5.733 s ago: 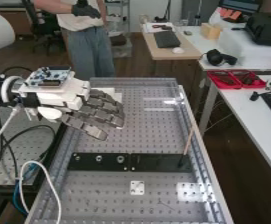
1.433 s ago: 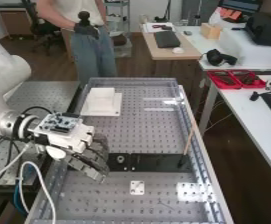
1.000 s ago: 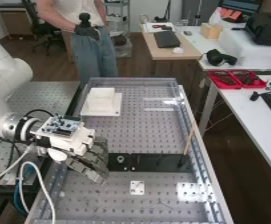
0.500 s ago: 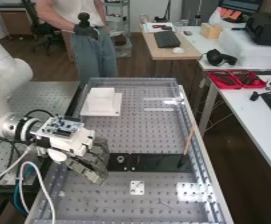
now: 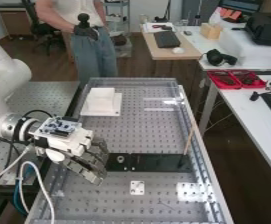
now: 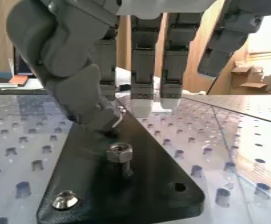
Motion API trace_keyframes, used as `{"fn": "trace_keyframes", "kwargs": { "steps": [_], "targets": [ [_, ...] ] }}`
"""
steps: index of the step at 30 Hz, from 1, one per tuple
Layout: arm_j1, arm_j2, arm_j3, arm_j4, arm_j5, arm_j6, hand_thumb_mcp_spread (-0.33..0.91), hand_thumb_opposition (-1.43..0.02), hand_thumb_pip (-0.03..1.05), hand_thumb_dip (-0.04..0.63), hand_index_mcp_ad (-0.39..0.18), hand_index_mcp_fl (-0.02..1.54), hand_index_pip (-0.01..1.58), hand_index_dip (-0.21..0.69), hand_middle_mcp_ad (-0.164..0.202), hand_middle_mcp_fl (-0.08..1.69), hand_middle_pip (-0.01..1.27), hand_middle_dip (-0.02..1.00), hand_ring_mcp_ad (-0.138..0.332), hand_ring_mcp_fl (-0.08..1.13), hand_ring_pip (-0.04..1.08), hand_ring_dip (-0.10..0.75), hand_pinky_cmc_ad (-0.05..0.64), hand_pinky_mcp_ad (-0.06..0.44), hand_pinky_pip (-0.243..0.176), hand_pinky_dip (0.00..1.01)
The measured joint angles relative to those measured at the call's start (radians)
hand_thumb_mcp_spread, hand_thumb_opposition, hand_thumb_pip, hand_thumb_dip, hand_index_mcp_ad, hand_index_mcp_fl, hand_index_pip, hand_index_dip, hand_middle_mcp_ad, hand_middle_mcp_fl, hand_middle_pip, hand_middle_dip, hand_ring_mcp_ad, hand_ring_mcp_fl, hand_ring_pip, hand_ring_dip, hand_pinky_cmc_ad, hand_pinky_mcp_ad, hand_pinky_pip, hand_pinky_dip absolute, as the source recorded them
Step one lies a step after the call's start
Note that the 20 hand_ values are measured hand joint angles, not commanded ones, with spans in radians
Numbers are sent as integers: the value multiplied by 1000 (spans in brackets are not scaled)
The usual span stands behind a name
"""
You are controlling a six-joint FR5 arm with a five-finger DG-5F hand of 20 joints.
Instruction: Grab the larger nut and place it in the white container
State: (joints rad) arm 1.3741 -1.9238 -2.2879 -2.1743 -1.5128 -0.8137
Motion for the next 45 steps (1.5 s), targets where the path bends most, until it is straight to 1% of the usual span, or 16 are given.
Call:
{"fn": "trace_keyframes", "kwargs": {
  "steps": [13,15,17,19,21,23,27,30,36,37,38,45],
  "targets": [
    [18,-12,-13,30,29,-11,452,-855,810,349,-197,33,1412,-40,2,115,1068,742,37,131,682,456,290,215,17,323],
    [21,-13,-19,48,42,-17,452,-855,810,349,-197,56,1428,-40,0,131,1068,745,37,129,686,454,290,215,17,323],
    [23,-14,-22,53,48,-18,452,-855,810,349,-201,77,1426,-51,2,134,1068,742,37,166,686,456,290,215,17,323],
    [26,-15,-24,59,54,-21,452,-855,810,349,-201,89,1426,-54,0,134,1068,745,37,164,686,454,290,215,17,323],
    [28,-16,-26,69,59,-22,452,-855,810,353,-201,98,1428,-54,2,182,1068,742,37,185,679,456,290,215,17,323],
    [29,-17,-26,71,61,-20,452,-855,810,349,-201,113,1424,-56,2,218,1072,745,37,199,703,456,290,215,17,323],
    [32,-20,-20,62,63,-18,452,-855,810,349,-188,134,1424,-58,2,220,1072,745,37,230,703,456,288,215,17,326],
    [34,-22,-16,57,65,-14,452,-853,810,353,-187,152,1424,-58,2,264,1070,742,37,232,702,452,290,215,21,326],
    [38,-23,-14,50,72,-15,452,-853,810,349,-187,152,1424,-58,0,262,1073,745,38,230,702,450,288,218,21,326],
    [39,-24,-14,51,73,-16,450,-857,810,353,-185,152,1424,-58,0,265,1073,745,33,229,702,456,288,215,21,328],
    [41,-24,-14,51,75,-17,450,-859,810,349,-185,148,1424,-58,2,265,1073,745,33,248,702,456,288,216,21,328],
    [47,-26,-13,53,81,-20,454,-859,810,353,-162,152,1442,-54,0,265,1073,745,33,248,703,452,290,215,21,328]
  ]
}}
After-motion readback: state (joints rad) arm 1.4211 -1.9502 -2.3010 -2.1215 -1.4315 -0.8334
